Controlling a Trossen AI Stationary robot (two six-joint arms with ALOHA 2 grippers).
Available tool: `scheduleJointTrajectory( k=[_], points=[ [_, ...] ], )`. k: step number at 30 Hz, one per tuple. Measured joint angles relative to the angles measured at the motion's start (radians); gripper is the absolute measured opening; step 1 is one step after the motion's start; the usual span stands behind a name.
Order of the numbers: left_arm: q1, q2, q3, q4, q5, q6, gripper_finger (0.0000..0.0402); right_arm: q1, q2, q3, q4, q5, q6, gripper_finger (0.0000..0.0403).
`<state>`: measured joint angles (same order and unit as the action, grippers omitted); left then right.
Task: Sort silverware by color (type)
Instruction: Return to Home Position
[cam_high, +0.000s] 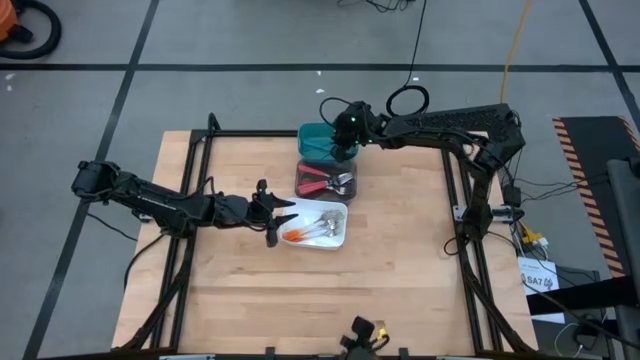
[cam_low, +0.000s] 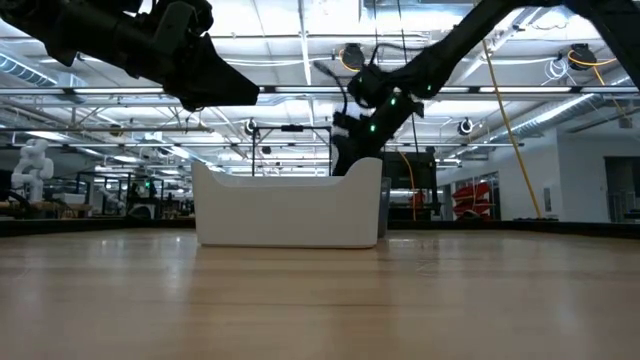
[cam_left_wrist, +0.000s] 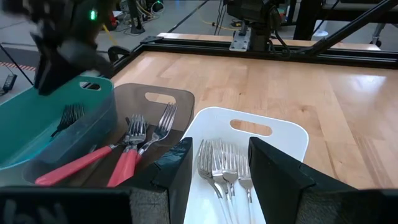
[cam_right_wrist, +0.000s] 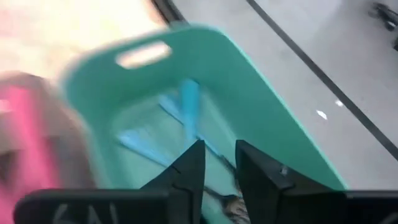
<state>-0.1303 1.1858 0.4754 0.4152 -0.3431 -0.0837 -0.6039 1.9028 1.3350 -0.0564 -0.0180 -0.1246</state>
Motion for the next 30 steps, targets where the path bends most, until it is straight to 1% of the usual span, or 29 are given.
scheduleJointTrajectory(
  k=[3, 5, 8, 10, 14, 17, 21, 24, 25, 27, 30],
  points=[
    [0.0, 0.0, 0.0, 0.0, 0.0, 0.0, 0.0157, 0.032, -0.08, 0.0, -0.067, -0.057, -0.004, 0.0088],
    [0.0, 0.0, 0.0, 0.0, 0.0, 0.003, 0.0157, 0.068, -0.147, 0.0, -0.154, -0.087, -0.026, 0.0088],
    [0.0, 0.0, 0.0, 0.004, 0.0, 0.006, 0.0157, 0.134, -0.25, 0.0, -0.295, -0.08, -0.067, 0.0082],
    [0.0, 0.0, 0.0, 0.006, 0.0, 0.004, 0.0157, 0.182, -0.317, 0.0, -0.357, -0.061, -0.072, 0.0076],
    [-0.013, 0.0, 0.0, 0.043, 0.001, 0.046, 0.0152, 0.279, -0.438, -0.035, -0.387, -0.058, -0.087, 0.0058],
    [-0.037, 0.0, 0.0, 0.047, 0.008, 0.064, 0.0125, 0.347, -0.534, -0.116, -0.342, -0.051, -0.095, 0.004],
    [-0.059, 0.0, 0.0, 0.053, 0.01, 0.081, 0.0064, 0.429, -0.671, -0.274, -0.246, 0.047, -0.079, 0.001],
    [-0.063, 0.0, 0.0, 0.06, 0.015, 0.104, 0.0016, 0.477, -0.76, -0.397, -0.168, 0.11, -0.042, 0.0003],
    [-0.063, 0.002, 0.0, 0.061, 0.036, 0.115, 0.0008, 0.49, -0.79, -0.438, -0.142, 0.125, -0.029, 0.0003],
    [-0.064, 0.013, 0.0, 0.077, 0.084, 0.146, 0.0006, 0.512, -0.846, -0.519, -0.07, 0.147, -0.019, 0.0002],
    [-0.085, 0.041, 0.0, 0.13, 0.082, 0.165, 0.0006, 0.545, -0.907, -0.645, 0.074, 0.148, -0.039, 0.0002]
  ],
)
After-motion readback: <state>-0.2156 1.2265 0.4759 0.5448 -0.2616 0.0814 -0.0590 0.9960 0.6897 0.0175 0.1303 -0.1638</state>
